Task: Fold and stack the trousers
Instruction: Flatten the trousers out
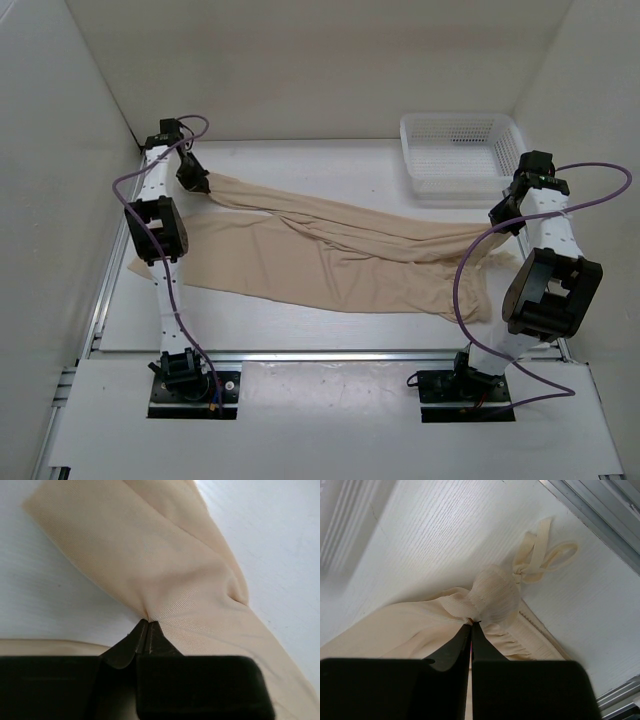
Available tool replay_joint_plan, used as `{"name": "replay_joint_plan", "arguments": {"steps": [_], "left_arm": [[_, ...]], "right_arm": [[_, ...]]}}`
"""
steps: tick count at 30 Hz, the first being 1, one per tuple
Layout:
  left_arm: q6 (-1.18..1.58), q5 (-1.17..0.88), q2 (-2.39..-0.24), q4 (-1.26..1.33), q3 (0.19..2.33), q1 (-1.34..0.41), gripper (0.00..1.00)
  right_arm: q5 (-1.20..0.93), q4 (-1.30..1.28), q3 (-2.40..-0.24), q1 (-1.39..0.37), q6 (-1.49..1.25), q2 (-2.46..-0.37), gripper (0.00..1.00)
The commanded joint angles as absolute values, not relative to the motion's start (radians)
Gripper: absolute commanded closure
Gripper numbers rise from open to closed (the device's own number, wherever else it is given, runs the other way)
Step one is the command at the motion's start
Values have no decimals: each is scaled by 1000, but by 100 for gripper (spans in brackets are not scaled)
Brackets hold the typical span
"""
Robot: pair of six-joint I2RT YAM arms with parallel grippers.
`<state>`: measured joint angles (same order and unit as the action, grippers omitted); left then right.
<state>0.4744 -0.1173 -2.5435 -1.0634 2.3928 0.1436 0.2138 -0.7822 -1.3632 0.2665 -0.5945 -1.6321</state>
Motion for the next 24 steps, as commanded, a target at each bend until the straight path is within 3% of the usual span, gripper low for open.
{"name": "replay_joint_plan", "arguments": {"steps": [1,6,7,8,9,11,14,15,16,17,18,22,23,24], "left_arm": [[491,-89,-2375,-1043,2459,135,89],[552,-202,-2554,-1011,2690,135,89],[564,-227,-2580,-976,2709,135,82],[578,-265,-2598,-956,2718,135,36],[578,-279,-2614,-956,2730,135,18],[565,-291,-2606,-956,2717,135,0],[528,-230,-2504,-956,2628,135,0],[465,-112,-2364,-956,2500,144,11],[456,-100,-2329,-956,2482,144,59],[456,-100,-2329,-956,2470,144,82],[445,-109,-2319,-956,2451,144,90],[445,-144,-2361,-968,2451,124,88],[455,-144,-2390,-979,2451,114,79],[468,-158,-2407,-979,2465,101,62]], "right_arm": [[218,-767,-1390,270,-580,-1637,100],[218,-767,-1390,270,-580,-1646,100],[218,-767,-1390,270,-580,-1646,100],[218,-767,-1378,270,-580,-1646,100],[218,-767,-1378,270,-580,-1646,100],[218,-767,-1368,270,-580,-1646,100],[218,-767,-1368,270,-580,-1637,100],[209,-767,-1368,270,-580,-1637,100],[209,-767,-1368,270,-580,-1637,100],[200,-767,-1368,270,-580,-1637,100],[199,-767,-1368,270,-580,-1637,100],[199,-767,-1368,270,-580,-1637,100],[190,-767,-1368,270,-580,-1637,100],[190,-767,-1368,270,-580,-1637,100]]}}
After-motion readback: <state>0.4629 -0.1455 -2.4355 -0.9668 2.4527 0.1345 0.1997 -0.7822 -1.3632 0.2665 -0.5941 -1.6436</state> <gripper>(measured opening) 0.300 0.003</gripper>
